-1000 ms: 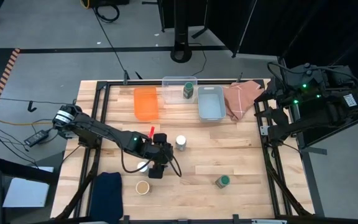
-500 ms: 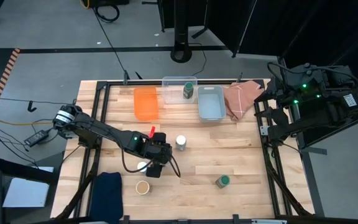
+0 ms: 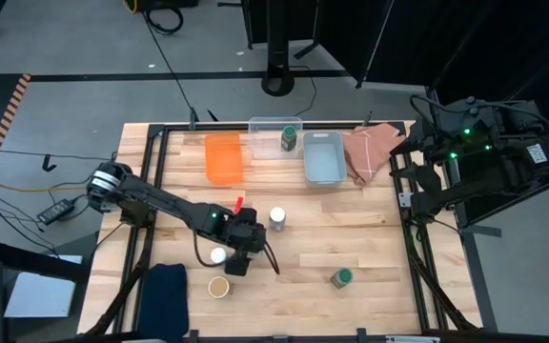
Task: Sort spices by type
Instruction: Put the top gold seasoning bottle into the orange bin
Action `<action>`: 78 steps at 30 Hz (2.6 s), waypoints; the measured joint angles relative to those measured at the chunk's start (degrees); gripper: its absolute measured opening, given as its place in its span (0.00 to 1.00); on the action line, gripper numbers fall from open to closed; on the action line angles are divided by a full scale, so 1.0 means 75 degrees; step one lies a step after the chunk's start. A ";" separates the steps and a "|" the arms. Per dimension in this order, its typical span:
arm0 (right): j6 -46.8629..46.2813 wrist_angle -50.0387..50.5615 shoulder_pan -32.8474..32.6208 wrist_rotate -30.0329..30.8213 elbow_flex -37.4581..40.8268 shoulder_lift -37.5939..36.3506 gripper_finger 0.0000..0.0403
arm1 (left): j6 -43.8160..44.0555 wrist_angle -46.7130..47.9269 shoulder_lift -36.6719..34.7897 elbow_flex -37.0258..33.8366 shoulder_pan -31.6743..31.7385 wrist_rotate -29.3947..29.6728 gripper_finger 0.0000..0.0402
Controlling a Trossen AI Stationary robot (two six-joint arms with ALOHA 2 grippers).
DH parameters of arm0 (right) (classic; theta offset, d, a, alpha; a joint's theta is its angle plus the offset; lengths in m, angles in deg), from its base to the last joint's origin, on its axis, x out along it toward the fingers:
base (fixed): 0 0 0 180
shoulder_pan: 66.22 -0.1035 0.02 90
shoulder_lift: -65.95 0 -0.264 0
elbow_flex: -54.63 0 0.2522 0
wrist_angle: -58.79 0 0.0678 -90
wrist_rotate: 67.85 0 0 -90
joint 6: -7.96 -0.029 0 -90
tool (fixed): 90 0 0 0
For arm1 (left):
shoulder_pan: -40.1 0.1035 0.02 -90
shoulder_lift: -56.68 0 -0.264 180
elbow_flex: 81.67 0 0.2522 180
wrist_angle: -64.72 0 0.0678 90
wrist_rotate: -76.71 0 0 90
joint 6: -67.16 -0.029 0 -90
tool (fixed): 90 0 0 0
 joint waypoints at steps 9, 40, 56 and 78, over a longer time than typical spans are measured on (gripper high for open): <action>0.0000 0.0000 0.0000 0.0006 0.0000 0.0000 0.72 | -0.0018 -0.0179 0.0184 0.0000 0.0118 -0.0002 0.91; 0.0000 0.0000 0.0000 0.0597 0.0000 0.0000 0.69 | -0.0033 -0.0214 0.0181 0.0000 0.0201 -0.0010 0.70; 0.0000 0.0000 0.0000 0.0597 0.0003 0.0000 0.69 | 0.0166 -0.0142 0.0156 0.0001 0.0203 -0.0005 0.70; -0.0003 0.0000 0.0000 0.0595 0.0003 -0.0003 0.67 | 0.0198 0.0915 0.0108 0.0913 0.0420 0.0047 0.70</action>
